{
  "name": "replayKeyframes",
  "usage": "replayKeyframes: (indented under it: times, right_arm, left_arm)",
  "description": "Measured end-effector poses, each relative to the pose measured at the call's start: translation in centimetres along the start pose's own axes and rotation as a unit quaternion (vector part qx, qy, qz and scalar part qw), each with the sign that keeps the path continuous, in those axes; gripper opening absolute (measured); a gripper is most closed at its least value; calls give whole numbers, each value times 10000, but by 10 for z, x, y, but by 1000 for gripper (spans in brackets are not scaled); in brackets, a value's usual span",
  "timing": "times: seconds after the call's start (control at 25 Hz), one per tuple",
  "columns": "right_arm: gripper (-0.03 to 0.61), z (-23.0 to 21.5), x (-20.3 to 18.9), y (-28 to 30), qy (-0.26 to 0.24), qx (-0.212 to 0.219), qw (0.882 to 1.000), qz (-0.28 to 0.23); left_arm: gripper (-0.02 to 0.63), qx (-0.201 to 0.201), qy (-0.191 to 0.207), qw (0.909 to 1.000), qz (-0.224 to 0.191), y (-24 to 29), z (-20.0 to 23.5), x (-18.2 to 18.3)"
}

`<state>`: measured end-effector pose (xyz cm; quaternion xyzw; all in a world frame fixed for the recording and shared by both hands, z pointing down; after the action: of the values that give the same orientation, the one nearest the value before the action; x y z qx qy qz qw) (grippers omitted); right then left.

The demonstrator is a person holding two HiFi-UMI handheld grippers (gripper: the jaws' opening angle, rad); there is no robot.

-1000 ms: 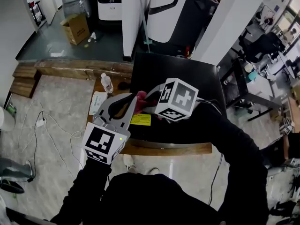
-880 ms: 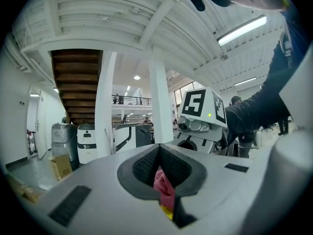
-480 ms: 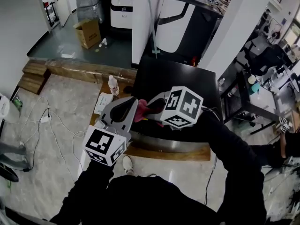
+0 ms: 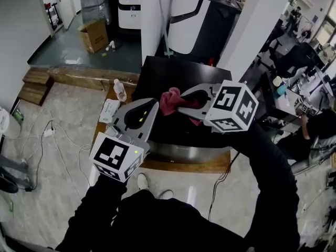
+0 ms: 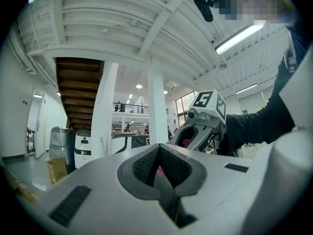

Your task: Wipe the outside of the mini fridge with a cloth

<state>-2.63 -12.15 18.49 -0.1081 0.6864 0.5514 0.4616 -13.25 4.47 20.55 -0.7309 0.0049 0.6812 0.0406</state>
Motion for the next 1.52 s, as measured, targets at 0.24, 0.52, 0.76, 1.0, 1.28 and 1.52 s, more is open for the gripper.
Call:
replayKeyframes:
  times: [0.24,0.52,0.76,1.0,1.28,1.52]
  right_arm:
    - [75,-19,-15,-43,259,-559,9980,173]
    - [75,-52,-31,-61,615,-948,9922,521]
    - [75,-86,-60,-80,686,-1052,9896,695]
    - [75,-149,-99,-97,642,-937,9912,678]
    - [75,-222,-147,-103,444,-729,9940,687]
    - [75,-272,-188,-89,495,-515,9940,823]
  left_arm:
    - [6,-497,-98,9987,-54,33,-16,0]
    - [6,-1118,-421,9928,39,72,-23,-4]
    - [6,-1190,-344,9923,90,104,-49,-3]
    - [6,-897,-290,9955,139,149,-74,-4]
    - [6,-548,-287,9978,227,197,-114,-9]
    - [6,-199,-119,9991,355,220,-139,-17]
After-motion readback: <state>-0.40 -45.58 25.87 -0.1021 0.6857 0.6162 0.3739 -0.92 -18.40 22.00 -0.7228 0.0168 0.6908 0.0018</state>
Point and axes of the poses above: the fingertips, and each gripper's own axes: y forward along the fingers, z to its left, x out of its top, the point moved 10 cm from there along -y, backward along the fingers, and after that the axes turned 8 degrees about x, right-handed, at the moved point
